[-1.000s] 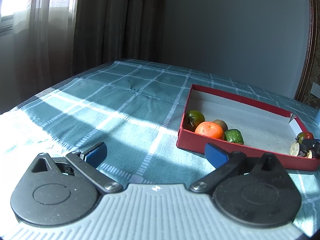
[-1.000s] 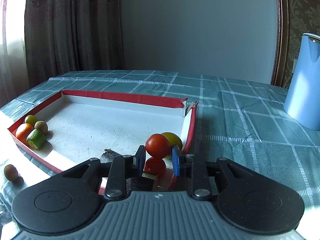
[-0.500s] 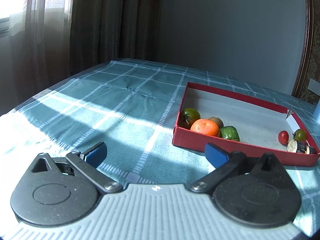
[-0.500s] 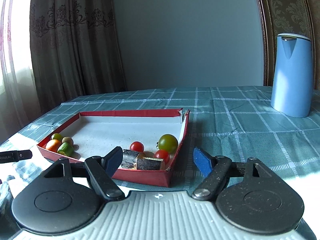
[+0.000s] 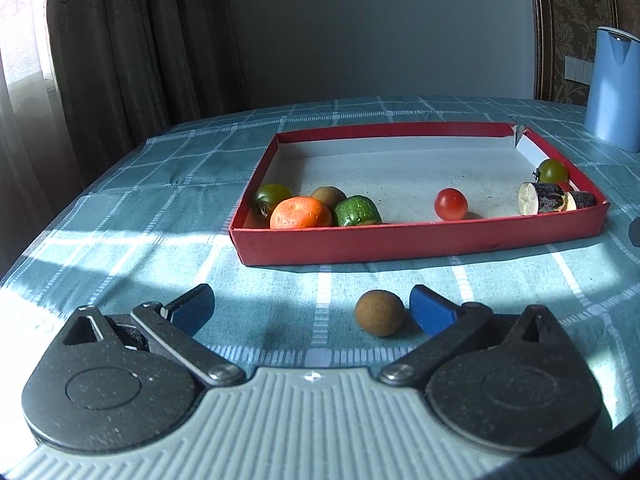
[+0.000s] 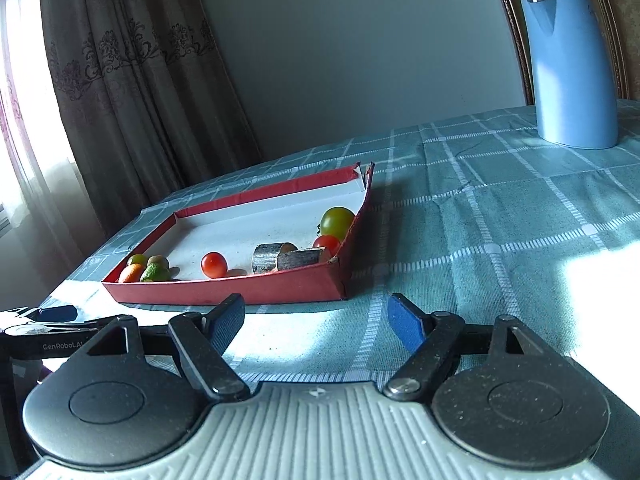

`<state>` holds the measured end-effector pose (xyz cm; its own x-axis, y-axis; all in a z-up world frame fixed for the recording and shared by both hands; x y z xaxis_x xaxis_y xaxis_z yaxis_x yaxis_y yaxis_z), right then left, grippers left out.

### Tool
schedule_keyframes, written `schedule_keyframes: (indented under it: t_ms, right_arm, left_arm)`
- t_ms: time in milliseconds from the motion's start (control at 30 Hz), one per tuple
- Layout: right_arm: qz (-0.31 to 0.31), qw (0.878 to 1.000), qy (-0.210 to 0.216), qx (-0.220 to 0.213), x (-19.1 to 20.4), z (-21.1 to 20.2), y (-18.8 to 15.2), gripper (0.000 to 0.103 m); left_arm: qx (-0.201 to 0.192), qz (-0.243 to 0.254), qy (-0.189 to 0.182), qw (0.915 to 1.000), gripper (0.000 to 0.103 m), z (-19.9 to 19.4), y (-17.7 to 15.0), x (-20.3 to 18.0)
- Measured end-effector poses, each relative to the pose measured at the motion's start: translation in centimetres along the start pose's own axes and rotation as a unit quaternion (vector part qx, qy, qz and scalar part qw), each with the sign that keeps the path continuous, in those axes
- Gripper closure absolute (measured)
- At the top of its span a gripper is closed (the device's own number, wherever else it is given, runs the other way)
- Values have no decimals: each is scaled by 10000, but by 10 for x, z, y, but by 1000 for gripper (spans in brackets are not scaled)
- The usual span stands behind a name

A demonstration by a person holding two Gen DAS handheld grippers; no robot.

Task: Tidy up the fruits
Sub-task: 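Grasp the second brown kiwi with the left gripper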

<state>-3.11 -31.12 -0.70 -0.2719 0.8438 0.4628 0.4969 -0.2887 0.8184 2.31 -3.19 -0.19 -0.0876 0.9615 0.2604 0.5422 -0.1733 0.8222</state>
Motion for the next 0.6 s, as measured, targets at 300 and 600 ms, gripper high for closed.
schedule_keyframes:
  t_ms: [300, 600]
  right_arm:
    - [16, 10000, 1, -10, -1, 0, 0, 20]
    - [3, 10000, -12, 12, 0, 1, 0, 20]
  left_arm:
    - [149, 57, -165, 9997, 22, 7, -1, -5]
    - [129, 2, -572, 9983, 68, 2, -4, -8]
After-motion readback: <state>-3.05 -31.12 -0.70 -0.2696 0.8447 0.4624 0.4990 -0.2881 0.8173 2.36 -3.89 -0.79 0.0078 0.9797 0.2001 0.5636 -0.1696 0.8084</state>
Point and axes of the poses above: each gripper's, at about its wrist camera, not at the fingertips, and z roughly the way its jaws point, x to its left, y to its top, the point moved 1 cm from there along z, roughly the way its jaws point, and after that the axes turned 14 degrees about y, right-handed, at the moved point
